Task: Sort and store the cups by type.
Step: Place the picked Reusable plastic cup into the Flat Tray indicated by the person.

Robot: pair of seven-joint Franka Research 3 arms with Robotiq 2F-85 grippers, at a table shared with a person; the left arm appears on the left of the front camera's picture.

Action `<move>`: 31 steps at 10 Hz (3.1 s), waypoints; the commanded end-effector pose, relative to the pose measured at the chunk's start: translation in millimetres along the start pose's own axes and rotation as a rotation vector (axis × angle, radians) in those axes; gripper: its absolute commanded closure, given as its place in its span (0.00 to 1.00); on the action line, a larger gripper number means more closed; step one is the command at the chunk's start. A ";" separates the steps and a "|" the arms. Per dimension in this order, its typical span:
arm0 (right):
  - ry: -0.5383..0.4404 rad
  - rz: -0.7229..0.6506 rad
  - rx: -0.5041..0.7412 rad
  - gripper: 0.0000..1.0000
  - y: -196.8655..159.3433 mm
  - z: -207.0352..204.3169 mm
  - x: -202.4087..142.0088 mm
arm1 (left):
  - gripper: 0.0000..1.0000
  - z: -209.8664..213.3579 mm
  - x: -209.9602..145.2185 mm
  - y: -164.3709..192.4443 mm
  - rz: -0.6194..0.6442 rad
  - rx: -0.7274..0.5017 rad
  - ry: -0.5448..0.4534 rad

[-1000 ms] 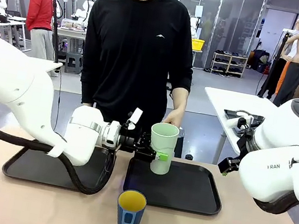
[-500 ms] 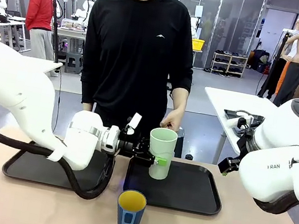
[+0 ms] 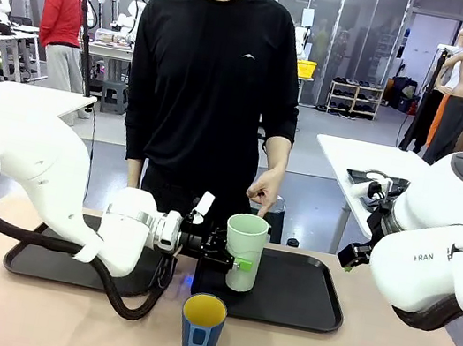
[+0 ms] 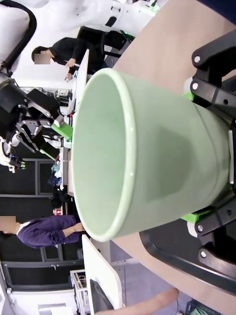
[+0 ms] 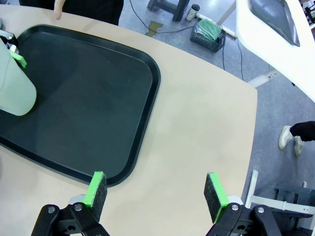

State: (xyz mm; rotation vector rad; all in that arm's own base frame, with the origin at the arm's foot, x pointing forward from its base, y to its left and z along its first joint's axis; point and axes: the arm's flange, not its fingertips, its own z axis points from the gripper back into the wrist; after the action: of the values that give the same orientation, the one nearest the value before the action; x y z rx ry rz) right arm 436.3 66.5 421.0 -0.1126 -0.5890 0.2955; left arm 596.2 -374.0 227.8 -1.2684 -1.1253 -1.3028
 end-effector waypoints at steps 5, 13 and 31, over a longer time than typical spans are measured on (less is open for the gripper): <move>0.000 0.005 -0.002 0.00 0.5 -0.6 -0.9 | 0.15 3.7 -25.6 10.8 -0.004 0.011 -0.003; 0.000 0.005 -0.002 0.00 0.5 -0.6 -0.9 | 0.00 29.8 -15.8 5.8 0.029 0.045 0.006; 0.000 0.005 -0.002 0.00 0.5 -0.6 -0.9 | 0.00 174.8 4.8 -63.0 -0.055 0.234 -0.009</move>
State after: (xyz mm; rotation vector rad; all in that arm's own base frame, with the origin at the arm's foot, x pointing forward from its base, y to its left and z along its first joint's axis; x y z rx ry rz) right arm 436.3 66.3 420.8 -0.1125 -0.5887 0.2950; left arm 551.0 -192.0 239.1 -1.0799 -1.2857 -1.1608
